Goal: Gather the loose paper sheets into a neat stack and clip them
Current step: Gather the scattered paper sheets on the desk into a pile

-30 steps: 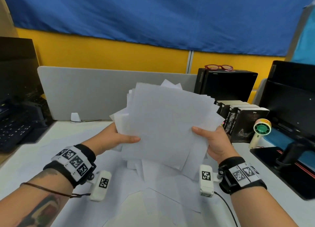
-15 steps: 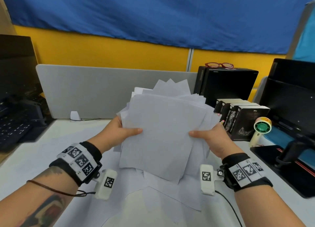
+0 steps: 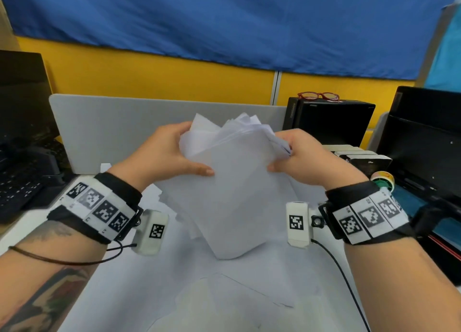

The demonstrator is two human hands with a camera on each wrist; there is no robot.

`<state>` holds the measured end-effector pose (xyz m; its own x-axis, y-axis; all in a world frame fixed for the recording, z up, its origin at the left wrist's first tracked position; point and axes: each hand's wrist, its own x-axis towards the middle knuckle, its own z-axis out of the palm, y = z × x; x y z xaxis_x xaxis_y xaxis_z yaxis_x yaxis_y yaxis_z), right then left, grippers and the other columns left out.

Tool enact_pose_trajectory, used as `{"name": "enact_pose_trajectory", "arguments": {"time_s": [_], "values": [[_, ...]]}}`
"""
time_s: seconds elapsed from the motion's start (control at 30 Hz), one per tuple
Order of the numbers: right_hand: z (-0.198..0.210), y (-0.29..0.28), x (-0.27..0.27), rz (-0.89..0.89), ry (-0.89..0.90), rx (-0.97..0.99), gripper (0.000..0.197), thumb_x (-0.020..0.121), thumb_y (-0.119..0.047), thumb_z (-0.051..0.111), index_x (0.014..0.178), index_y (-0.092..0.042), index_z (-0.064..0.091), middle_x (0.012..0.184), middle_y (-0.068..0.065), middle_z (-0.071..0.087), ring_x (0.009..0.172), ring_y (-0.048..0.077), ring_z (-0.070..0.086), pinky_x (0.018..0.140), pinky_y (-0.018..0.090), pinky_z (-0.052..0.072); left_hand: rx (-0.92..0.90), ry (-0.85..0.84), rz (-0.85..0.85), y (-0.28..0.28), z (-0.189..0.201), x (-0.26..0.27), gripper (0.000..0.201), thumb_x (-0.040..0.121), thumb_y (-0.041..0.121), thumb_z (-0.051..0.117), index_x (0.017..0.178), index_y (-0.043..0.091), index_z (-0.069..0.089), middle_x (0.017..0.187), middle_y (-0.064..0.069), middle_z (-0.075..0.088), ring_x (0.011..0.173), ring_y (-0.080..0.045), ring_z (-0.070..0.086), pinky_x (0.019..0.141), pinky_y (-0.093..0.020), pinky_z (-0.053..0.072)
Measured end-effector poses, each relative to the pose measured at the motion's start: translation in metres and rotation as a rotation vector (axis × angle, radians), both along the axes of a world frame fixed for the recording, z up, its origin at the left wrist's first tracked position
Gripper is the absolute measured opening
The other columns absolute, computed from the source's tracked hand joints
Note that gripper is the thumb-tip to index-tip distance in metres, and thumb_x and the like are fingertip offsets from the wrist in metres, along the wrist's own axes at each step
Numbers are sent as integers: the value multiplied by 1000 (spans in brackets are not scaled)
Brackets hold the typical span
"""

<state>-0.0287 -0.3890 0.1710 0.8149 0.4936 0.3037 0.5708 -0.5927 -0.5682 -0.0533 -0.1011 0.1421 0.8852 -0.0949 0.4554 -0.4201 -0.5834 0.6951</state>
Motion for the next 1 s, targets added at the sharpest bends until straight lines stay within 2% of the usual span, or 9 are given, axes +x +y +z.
{"name": "enact_pose_trajectory", "arguments": {"time_s": [0.1, 0.2, 0.3, 0.4, 0.5, 0.6, 0.67, 0.87, 1.0], "values": [[17, 10, -3, -4, -81, -32, 44, 83, -3, 73, 68, -44, 67, 72, -15, 68, 74, 4, 65, 70, 31, 54, -175, 96, -56, -4, 1, 4, 36, 70, 11, 93, 99, 25, 77, 90, 12, 81, 84, -10, 78, 70, -28, 63], [19, -1, -2, -24, -61, 35, 37, 79, -10, 79, 104, -37, 74, 95, -15, 75, 88, 4, 71, 78, 31, 58, -424, 90, -28, 4, -16, 5, 30, 67, 10, 91, 92, 17, 77, 87, 3, 82, 85, -23, 79, 68, -33, 65], [9, -32, 3, -144, 5, -42, 34, 73, -17, 84, 102, -29, 73, 96, -5, 74, 87, 14, 72, 77, 43, 62, -649, 99, 15, 22, -40, 4, 73, 35, 39, 103, 99, 15, 77, 97, -4, 82, 87, -24, 80, 67, -34, 64], [-31, -59, 9, -76, 229, 268, 37, 73, -18, 86, 107, -19, 72, 102, 2, 77, 93, 20, 74, 88, 43, 59, -845, 114, 36, 35, -62, 3, 97, 21, 45, 105, 108, 14, 75, 105, -5, 81, 92, -23, 79, 70, -34, 64], [-86, -61, 15, 92, 469, 670, 67, 62, -35, 92, 118, -9, 68, 112, 13, 75, 97, 26, 73, 80, 36, 61, -973, 128, 75, 34, -82, 1, 73, 56, 24, 96, 124, 11, 70, 116, -7, 79, 105, -27, 76, 84, -41, 62], [-130, -38, 14, 103, 513, 870, 50, 76, -6, 76, 123, -3, 60, 101, 7, 76, 88, 20, 73, 68, 29, 59, -1064, 149, 102, 25, -102, -2, 59, 74, 10, 81, 132, 10, 66, 122, -9, 76, 111, -30, 73, 97, -49, 57], [-146, -25, 11, 68, 449, 917, 50, 74, -17, 76, 119, -5, 61, 89, -1, 75, 77, 11, 72, 59, 23, 55, -1110, 165, 136, 20, -115, -4, 55, 76, 9, 81, 130, 10, 68, 120, -8, 77, 111, -30, 74, 97, -47, 57], [-135, -16, -4, 136, 333, 756, 107, 48, -17, 84, 145, -27, 40, 130, -4, 64, 115, 10, 65, 81, 25, 58, -1189, 138, 184, 9, -122, -10, 47, 85, 10, 81, 130, 13, 69, 121, -4, 77, 113, -25, 73, 97, -43, 56], [-142, 6, -8, -40, 168, 716, 98, 63, -13, 94, 144, -22, 41, 129, -13, 64, 119, 2, 62, 93, 23, 56, -1184, 132, 210, -5, -123, -11, 43, 85, 9, 81, 126, 13, 70, 119, -5, 78, 111, -27, 73, 97, -45, 57]]}}
